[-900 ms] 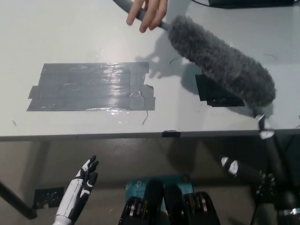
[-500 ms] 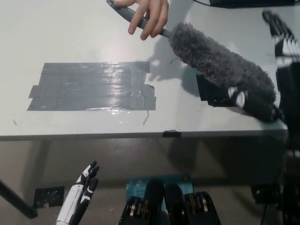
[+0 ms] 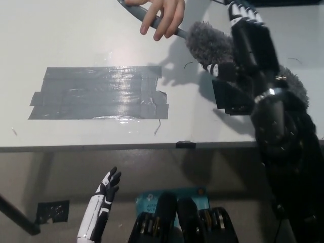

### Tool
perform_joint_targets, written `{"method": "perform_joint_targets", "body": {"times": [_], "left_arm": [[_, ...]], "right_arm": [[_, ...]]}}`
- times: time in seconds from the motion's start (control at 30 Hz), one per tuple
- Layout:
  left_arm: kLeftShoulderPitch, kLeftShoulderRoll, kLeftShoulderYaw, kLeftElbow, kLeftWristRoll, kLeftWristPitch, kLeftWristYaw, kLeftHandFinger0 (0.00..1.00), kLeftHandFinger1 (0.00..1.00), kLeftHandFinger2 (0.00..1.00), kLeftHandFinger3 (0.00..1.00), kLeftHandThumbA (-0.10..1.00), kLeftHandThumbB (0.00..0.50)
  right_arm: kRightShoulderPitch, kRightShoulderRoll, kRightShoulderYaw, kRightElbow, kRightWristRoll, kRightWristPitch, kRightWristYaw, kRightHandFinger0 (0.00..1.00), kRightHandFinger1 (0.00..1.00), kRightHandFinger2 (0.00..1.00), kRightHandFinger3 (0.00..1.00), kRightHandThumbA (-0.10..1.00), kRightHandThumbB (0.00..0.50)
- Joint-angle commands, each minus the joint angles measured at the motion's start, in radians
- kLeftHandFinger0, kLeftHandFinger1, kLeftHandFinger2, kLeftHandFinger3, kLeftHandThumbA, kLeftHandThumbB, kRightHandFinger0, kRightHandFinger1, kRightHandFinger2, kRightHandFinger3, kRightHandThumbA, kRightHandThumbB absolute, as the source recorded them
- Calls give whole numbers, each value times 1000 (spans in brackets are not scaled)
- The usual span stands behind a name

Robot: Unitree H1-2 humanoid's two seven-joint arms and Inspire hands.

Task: A person hands a grey duster to the robot and the robot grabs it with its right hand and places it on the black marked spot infron tof it on the desk

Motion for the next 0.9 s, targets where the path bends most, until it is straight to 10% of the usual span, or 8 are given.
{"method": "perform_joint_targets", "body": {"times": [0.0, 0.43, 0.57, 0.6, 0.63, 0.67, 0.73, 0.87], "left_arm": [[26, -2, 7, -26, -27, -53, 7, 1000, 1000, 1000, 1000, 1000, 244], [52, 44, 6, 3, -31, -86, -3, 1000, 1000, 1000, 1000, 1000, 213], [47, 49, 5, 9, -30, -96, -1, 1000, 1000, 1000, 1000, 1000, 200], [45, 51, 4, 9, -29, -94, -3, 1000, 1000, 1000, 1000, 1000, 205], [42, 52, 4, 11, -25, -94, -2, 1000, 1000, 1000, 1000, 1000, 206], [38, 53, 4, 12, -27, -93, -3, 1000, 1000, 1000, 1000, 1000, 201], [36, 54, 4, 11, -26, -92, -4, 1000, 1000, 1000, 1000, 1000, 189], [38, 56, 4, 12, -22, -87, -3, 1000, 1000, 1000, 1000, 1000, 208]], "right_arm": [[-83, 7, 9, 98, 17, 50, -1, 1000, 1000, 1000, 1000, 1000, 411], [-184, -18, 64, 500, -8, 65, -113, 1000, 1000, 1000, 1000, 1000, 481], [-235, -13, 61, 641, -39, 66, -323, 1000, 1000, 1000, 1000, 420, 362], [-231, -10, 44, 655, -30, 24, -426, 500, 365, 391, 571, 11, 254], [-227, -13, 44, 666, -36, -10, -503, 151, 169, 334, 528, -78, 280], [-228, -14, 44, 677, -37, -30, -547, 30, 34, 208, 443, -96, 263], [-226, -21, 48, 690, -31, -79, -597, 0, 123, 552, 399, -100, 183], [-208, -28, 45, 662, -8, -138, -620, 0, 433, 840, 897, -100, 120]]}}
